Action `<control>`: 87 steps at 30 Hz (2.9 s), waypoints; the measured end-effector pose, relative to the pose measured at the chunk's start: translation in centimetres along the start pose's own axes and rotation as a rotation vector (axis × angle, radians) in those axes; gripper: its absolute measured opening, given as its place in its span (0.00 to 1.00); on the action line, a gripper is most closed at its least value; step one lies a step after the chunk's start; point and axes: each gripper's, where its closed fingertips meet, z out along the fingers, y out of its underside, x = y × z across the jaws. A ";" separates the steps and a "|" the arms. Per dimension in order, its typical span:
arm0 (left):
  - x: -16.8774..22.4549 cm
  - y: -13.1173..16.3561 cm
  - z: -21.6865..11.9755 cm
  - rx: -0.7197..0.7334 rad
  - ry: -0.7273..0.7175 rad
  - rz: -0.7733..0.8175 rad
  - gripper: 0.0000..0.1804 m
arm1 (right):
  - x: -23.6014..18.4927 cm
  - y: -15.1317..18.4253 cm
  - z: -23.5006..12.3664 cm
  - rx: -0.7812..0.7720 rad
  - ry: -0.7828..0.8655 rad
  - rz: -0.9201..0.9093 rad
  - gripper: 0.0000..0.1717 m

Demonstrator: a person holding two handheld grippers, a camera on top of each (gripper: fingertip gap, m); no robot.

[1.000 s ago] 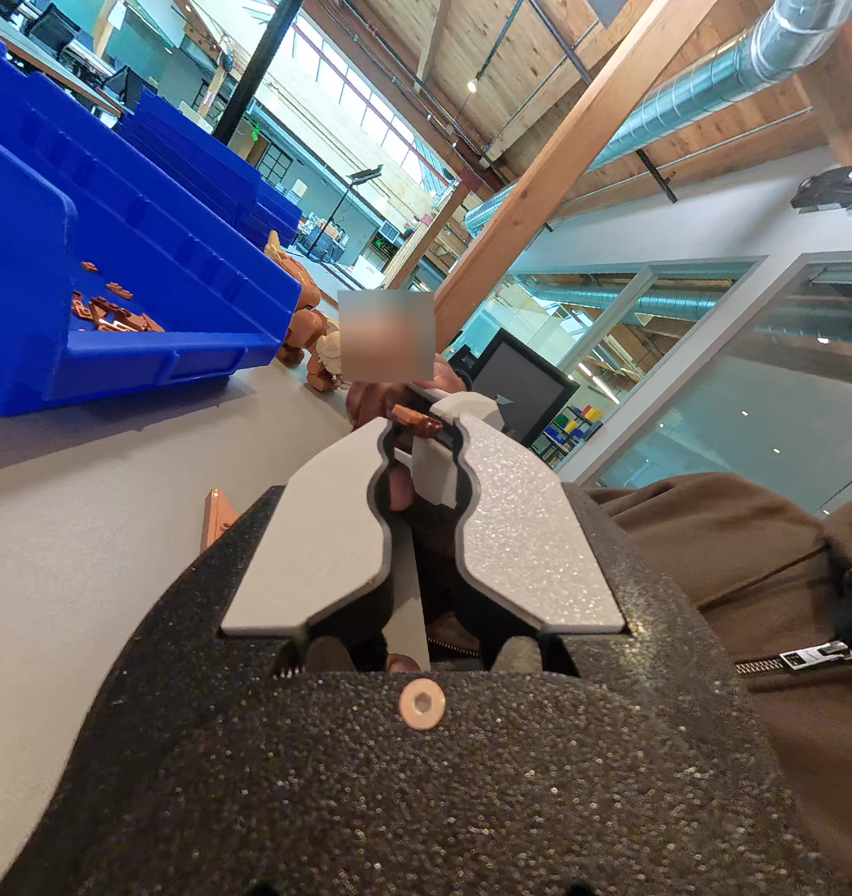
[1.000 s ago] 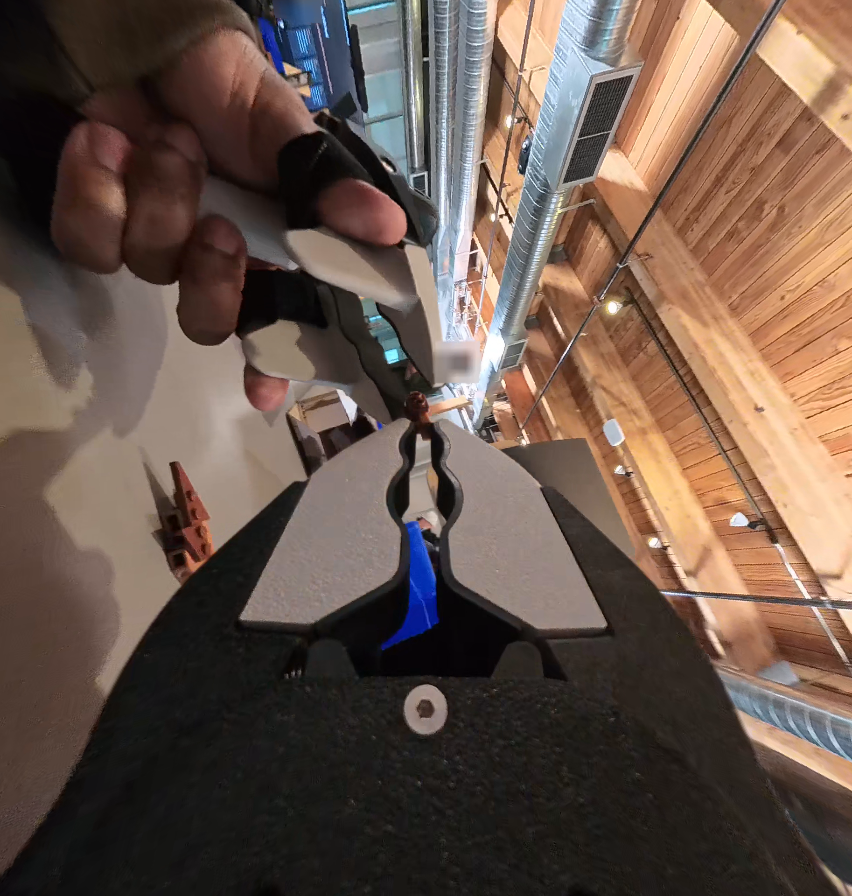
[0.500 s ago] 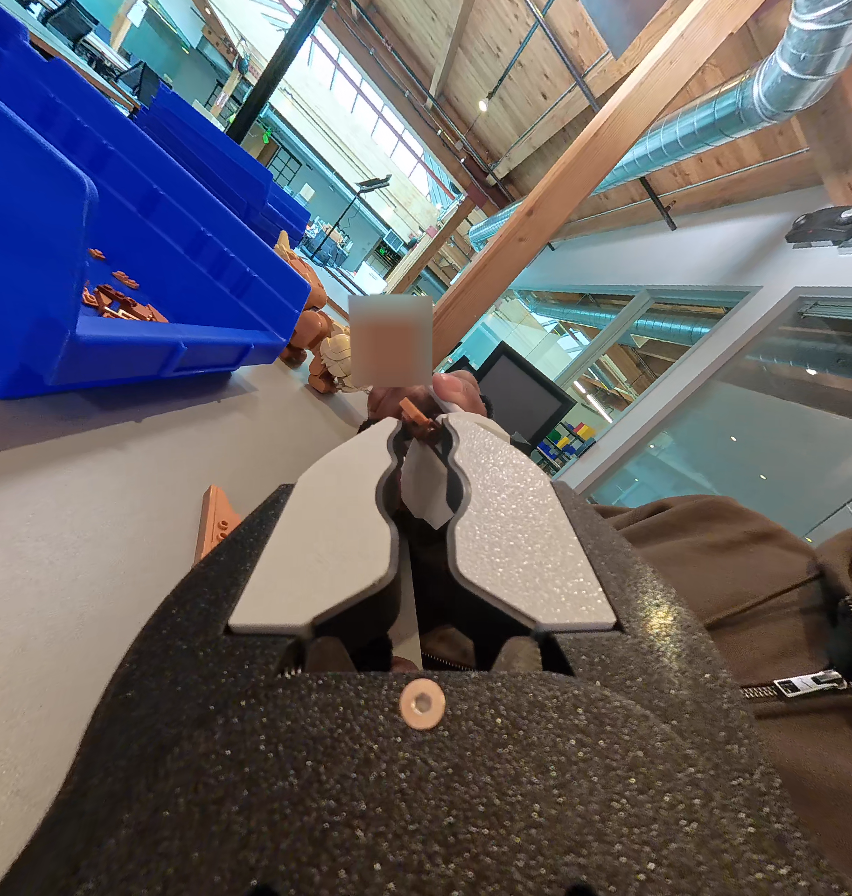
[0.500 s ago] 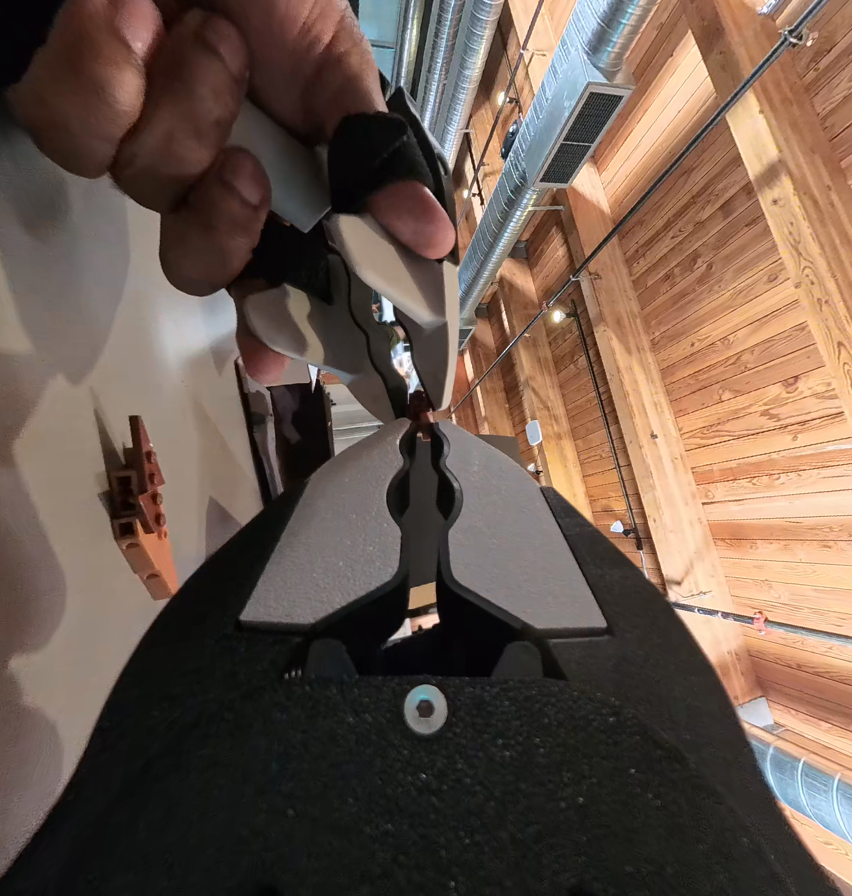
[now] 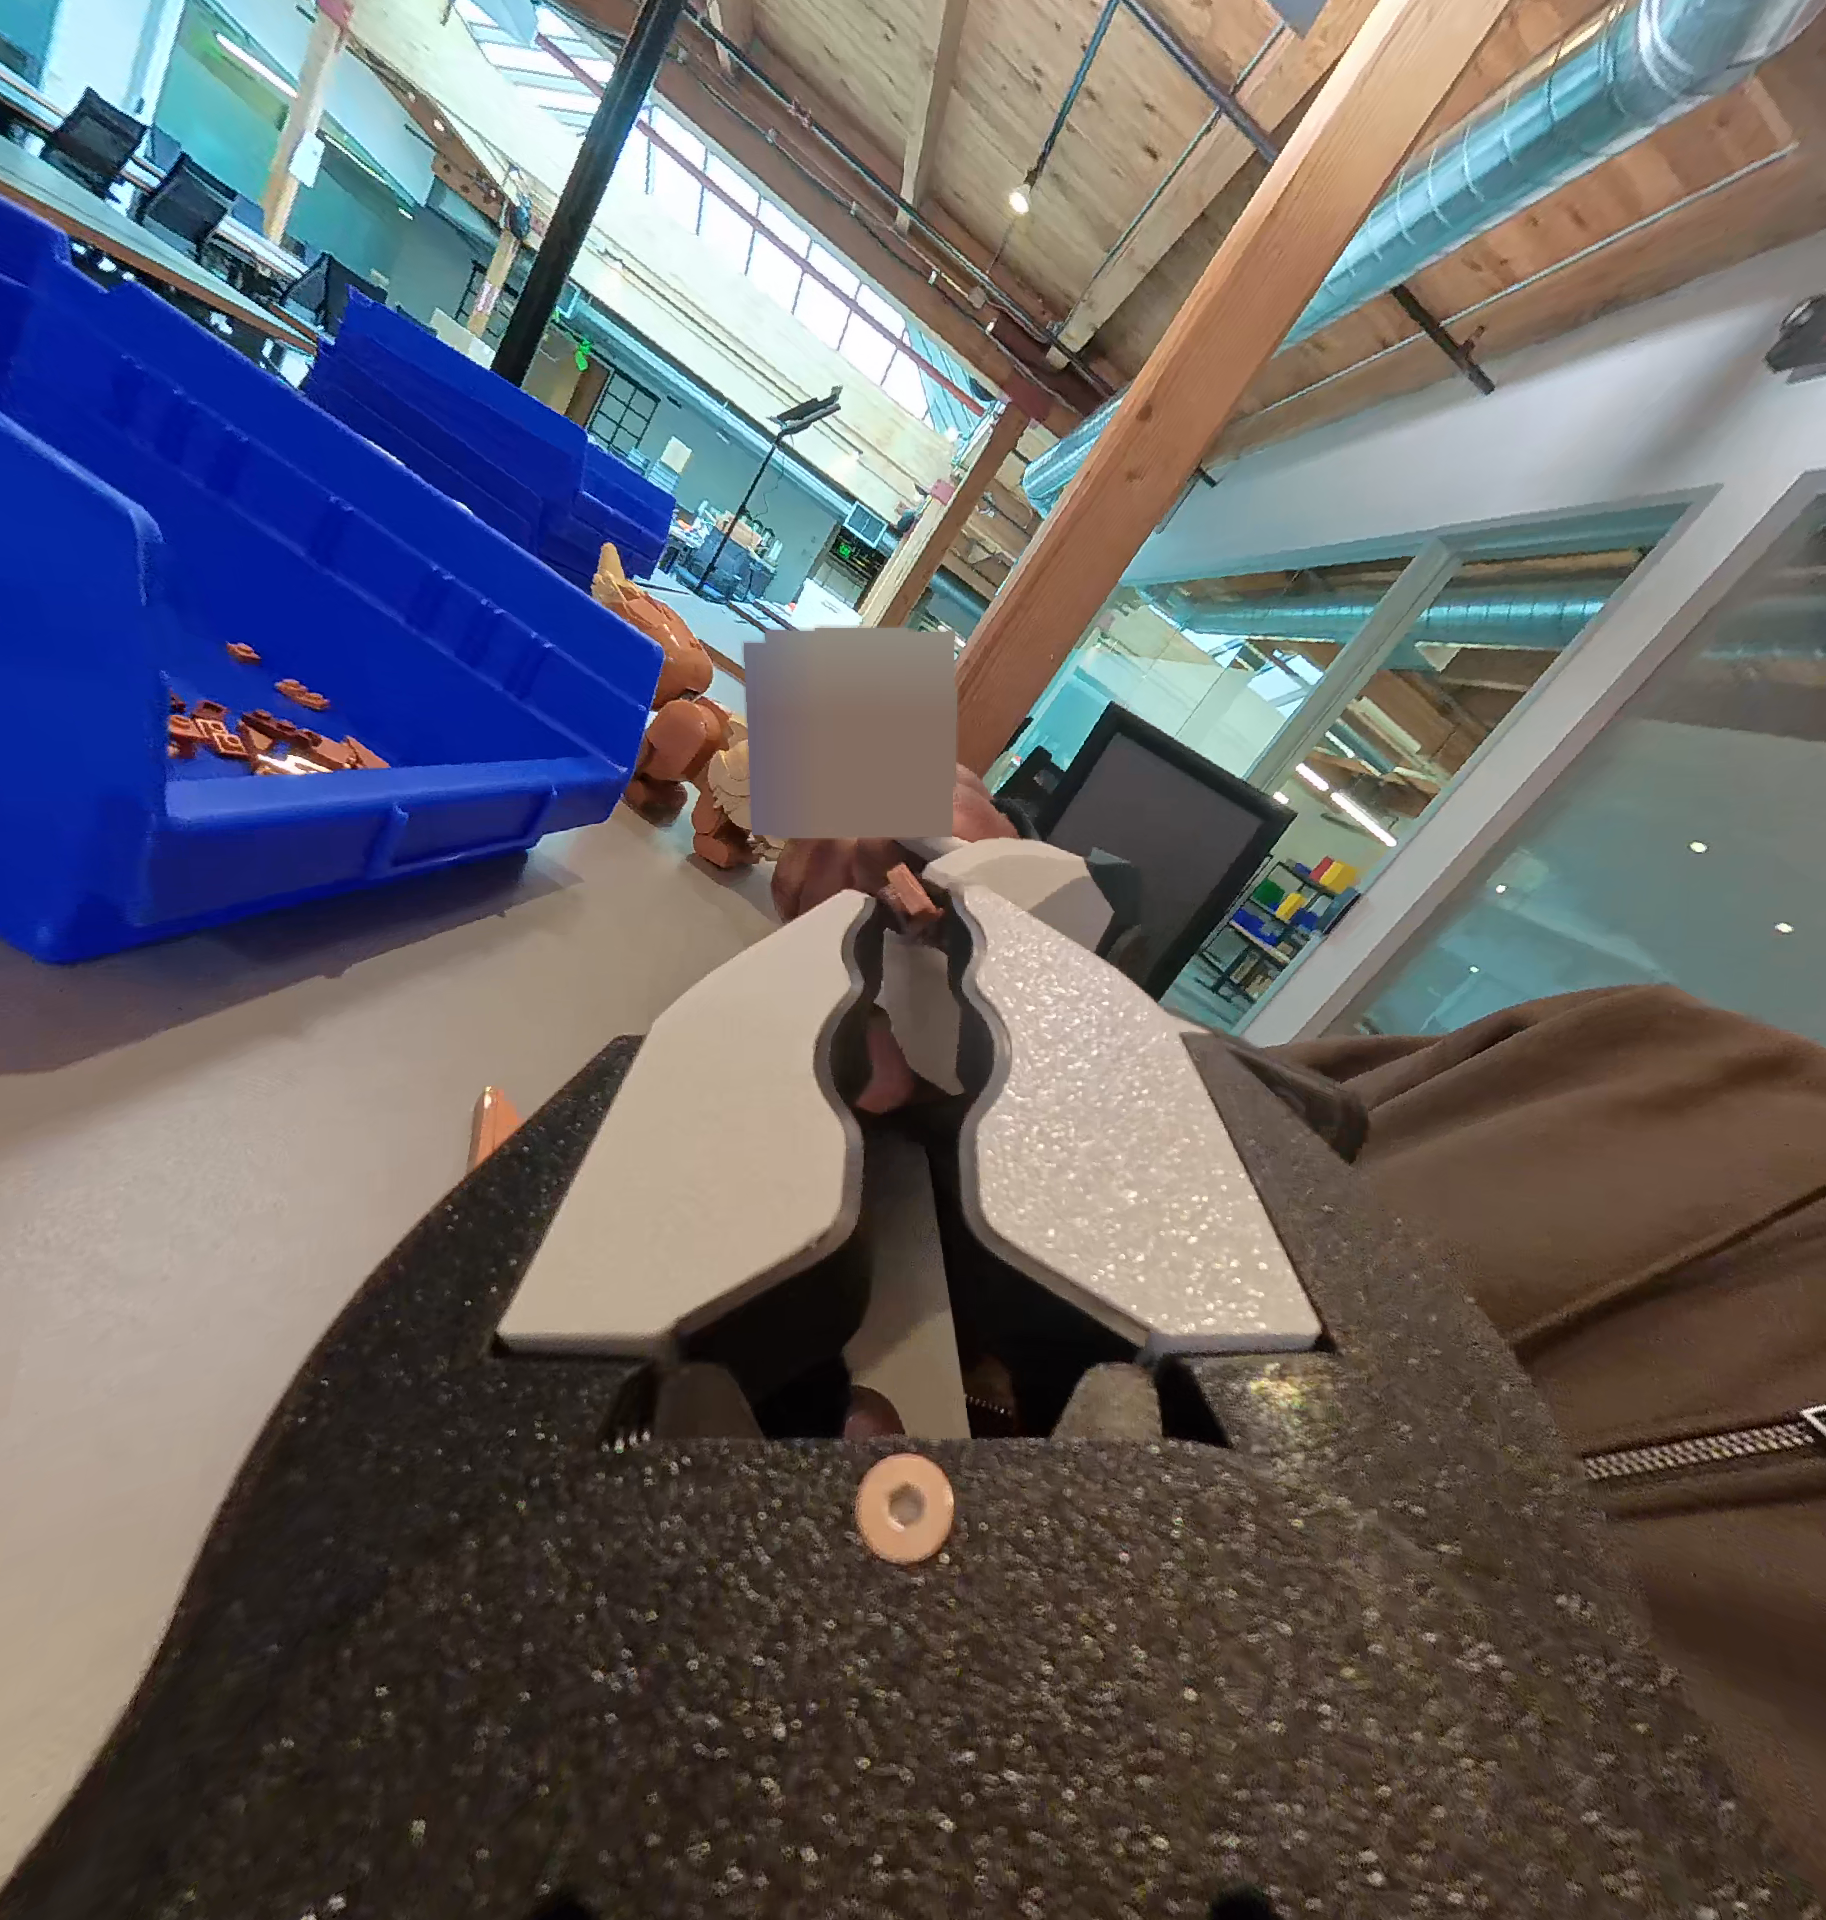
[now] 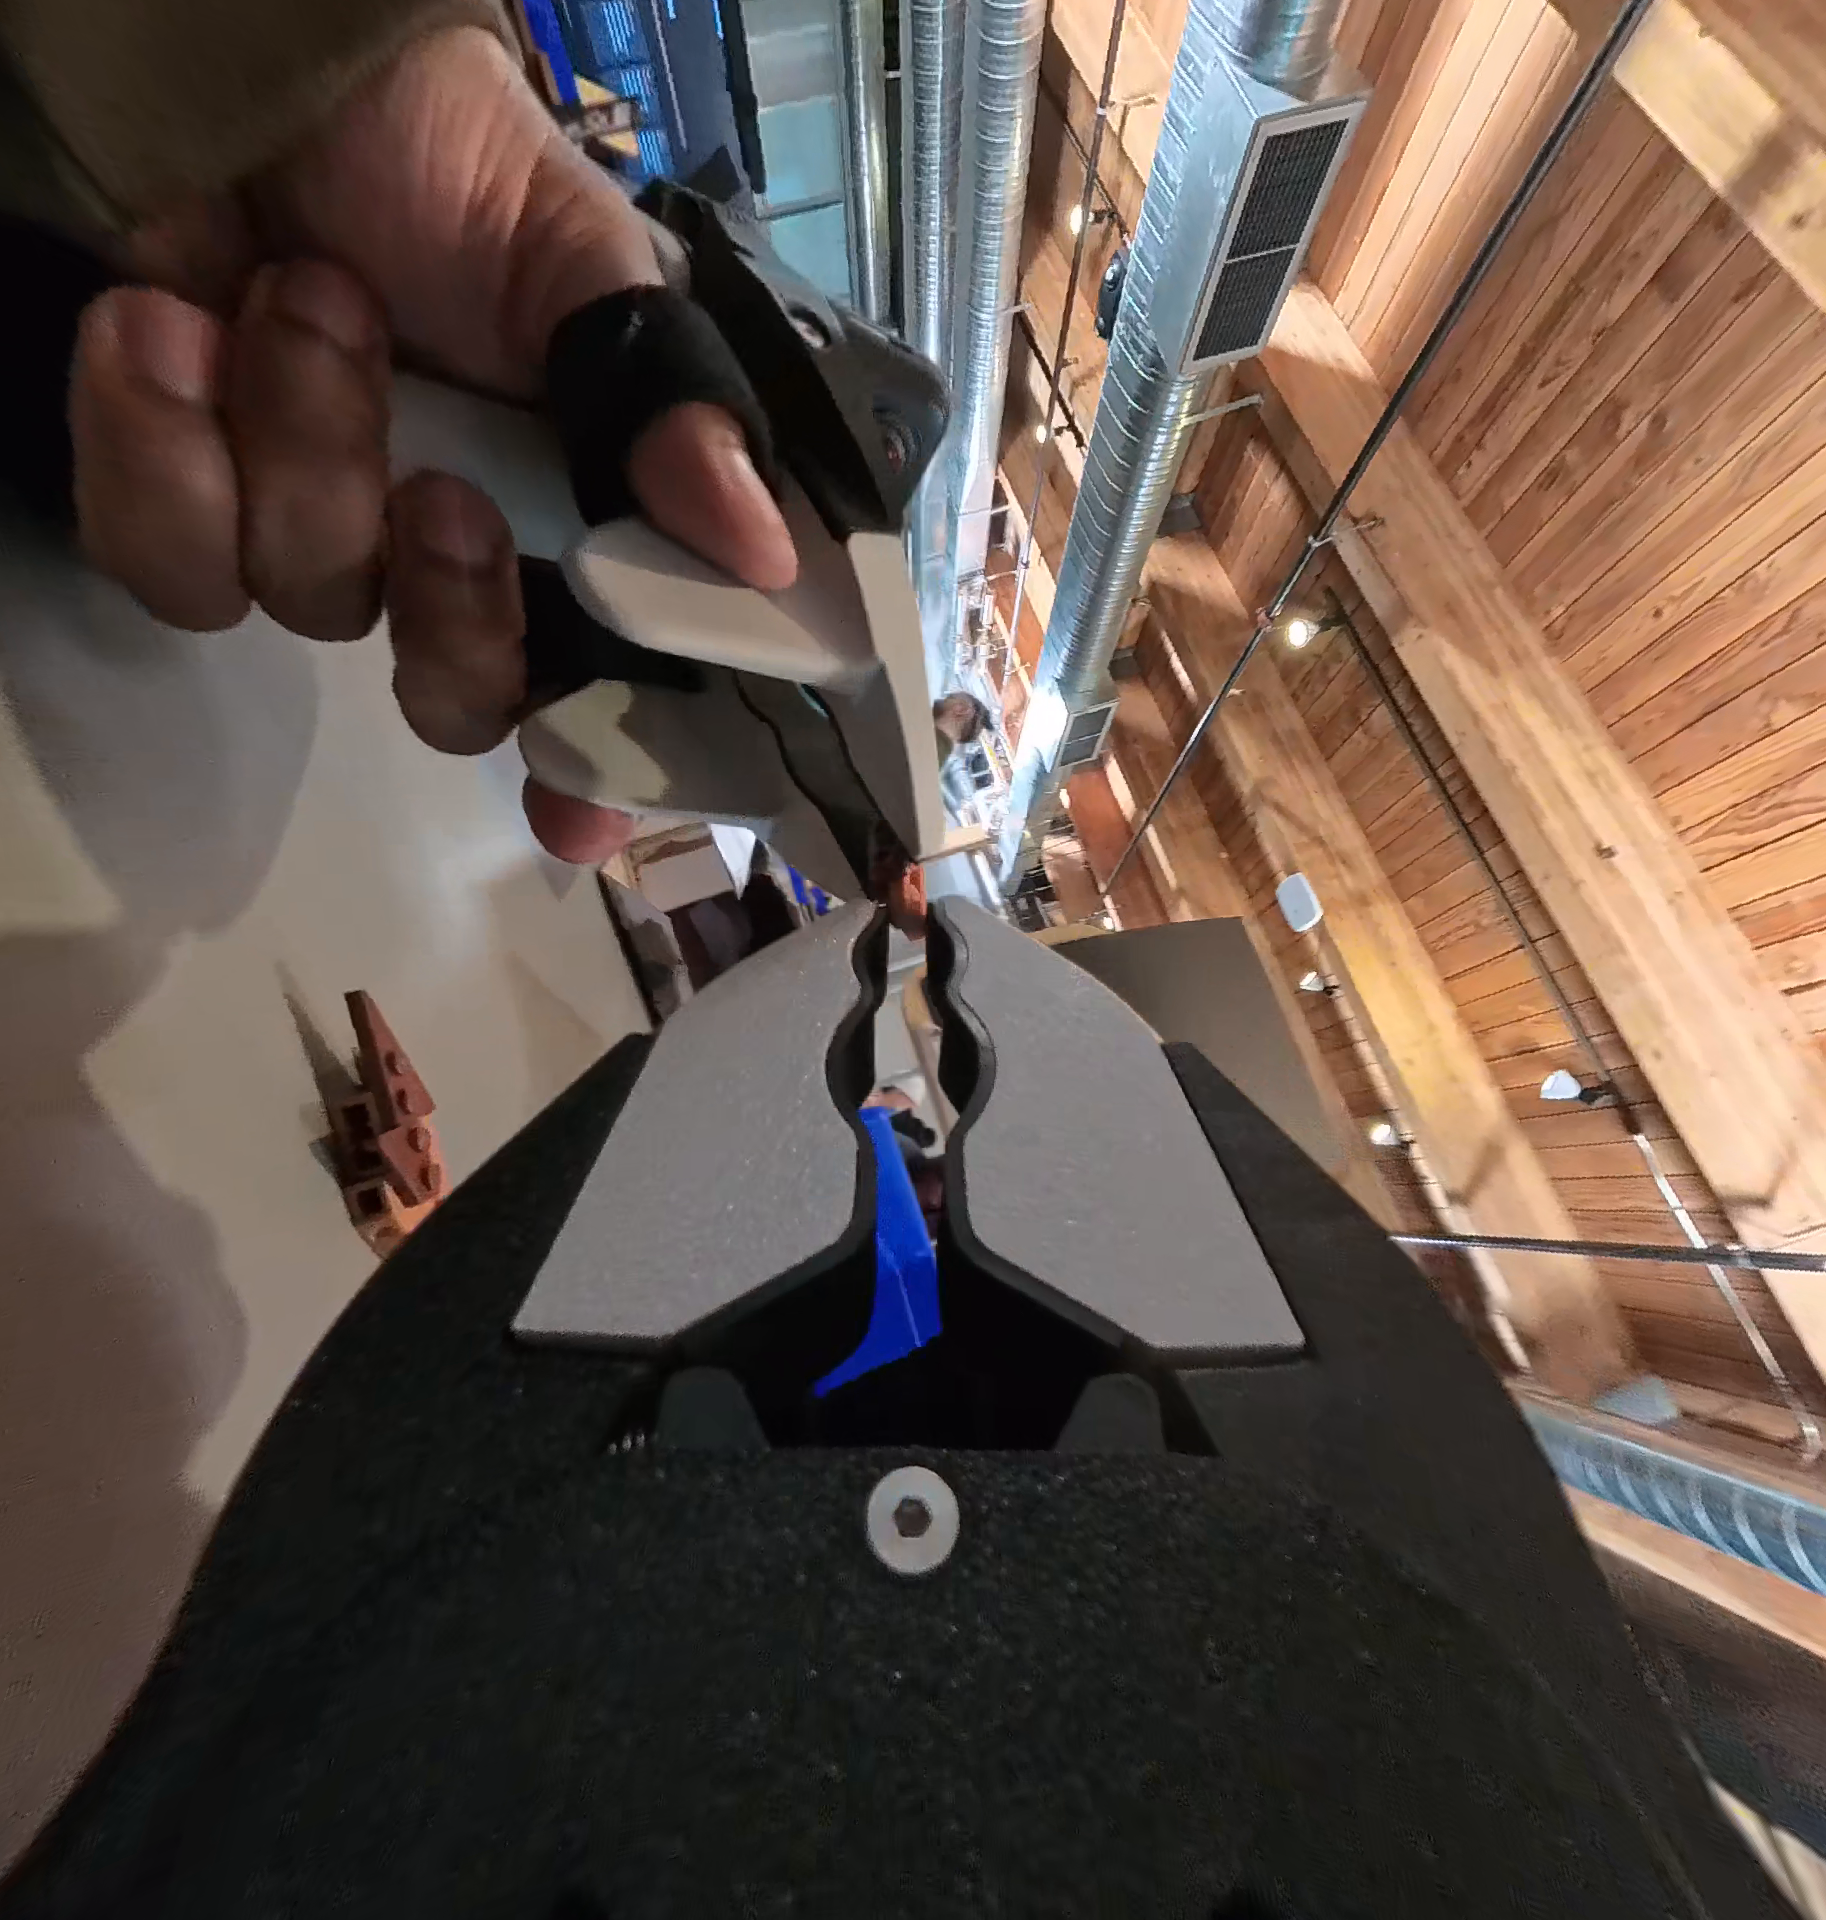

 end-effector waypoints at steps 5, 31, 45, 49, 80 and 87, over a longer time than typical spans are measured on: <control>-0.1 0.1 0.0 -0.018 -0.026 0.061 0.07 | -0.1 0.1 -0.1 0.012 -0.041 0.095 0.03; -1.2 0.5 -0.2 -0.055 -0.102 0.043 0.07 | -1.2 1.1 0.5 -0.097 0.008 -0.226 0.03; -1.9 0.9 -0.2 -0.126 -0.238 0.282 0.06 | -0.7 1.3 0.2 -0.060 -0.108 0.222 0.02; -1.9 1.0 -0.3 -0.126 -0.222 0.250 0.06 | 1.1 2.0 -0.2 -0.052 -0.066 0.360 0.03; -1.0 0.3 -0.5 -0.049 -0.088 0.099 0.07 | -1.2 0.8 0.7 0.016 -0.245 0.523 0.13; -1.4 0.8 0.0 -0.079 -0.131 0.128 0.07 | -1.5 0.4 1.0 0.007 -0.239 0.509 0.05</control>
